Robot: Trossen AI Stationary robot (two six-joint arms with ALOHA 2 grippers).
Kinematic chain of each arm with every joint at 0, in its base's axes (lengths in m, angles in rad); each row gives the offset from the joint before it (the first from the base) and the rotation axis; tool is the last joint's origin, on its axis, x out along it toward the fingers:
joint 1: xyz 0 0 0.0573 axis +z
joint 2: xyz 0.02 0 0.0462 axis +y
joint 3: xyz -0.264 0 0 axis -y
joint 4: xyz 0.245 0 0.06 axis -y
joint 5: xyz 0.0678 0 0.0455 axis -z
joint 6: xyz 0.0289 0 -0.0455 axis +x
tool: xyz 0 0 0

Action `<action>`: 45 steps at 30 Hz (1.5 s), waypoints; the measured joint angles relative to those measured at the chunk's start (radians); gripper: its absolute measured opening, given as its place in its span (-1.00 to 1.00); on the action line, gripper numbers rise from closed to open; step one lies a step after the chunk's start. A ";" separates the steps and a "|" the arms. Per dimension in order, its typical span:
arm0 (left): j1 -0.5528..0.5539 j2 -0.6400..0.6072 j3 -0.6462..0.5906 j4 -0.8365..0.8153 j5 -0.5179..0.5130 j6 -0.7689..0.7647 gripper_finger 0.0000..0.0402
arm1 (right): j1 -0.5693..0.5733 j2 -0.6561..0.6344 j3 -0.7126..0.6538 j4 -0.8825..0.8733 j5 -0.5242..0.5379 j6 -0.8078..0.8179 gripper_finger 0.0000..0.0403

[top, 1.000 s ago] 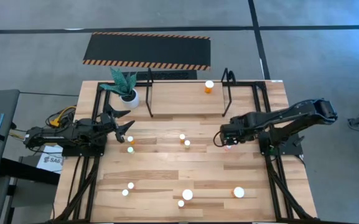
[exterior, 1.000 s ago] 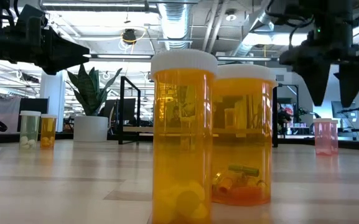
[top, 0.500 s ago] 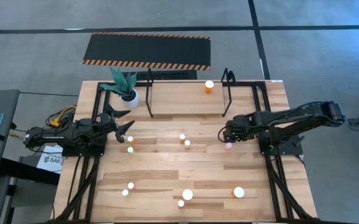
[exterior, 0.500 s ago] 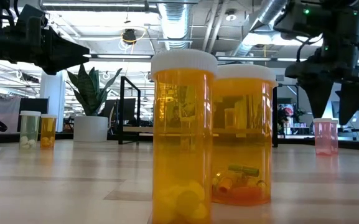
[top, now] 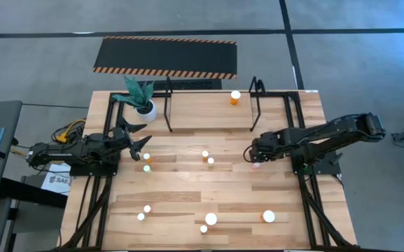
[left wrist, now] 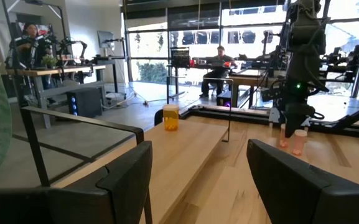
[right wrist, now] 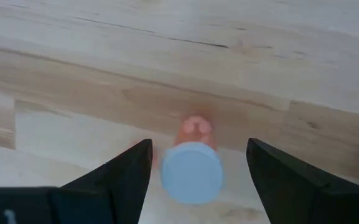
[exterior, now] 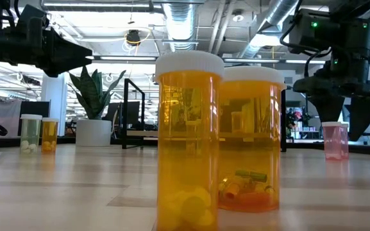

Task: Pick and place medicine bottles onto shelf by color
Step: Put the top right small pink pill bottle on the shelf

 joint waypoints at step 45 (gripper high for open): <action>0.000 0.000 0.000 0.000 0.000 0.000 0.24 | -0.083 0.000 0.145 0.018 0.071 -0.463 -0.40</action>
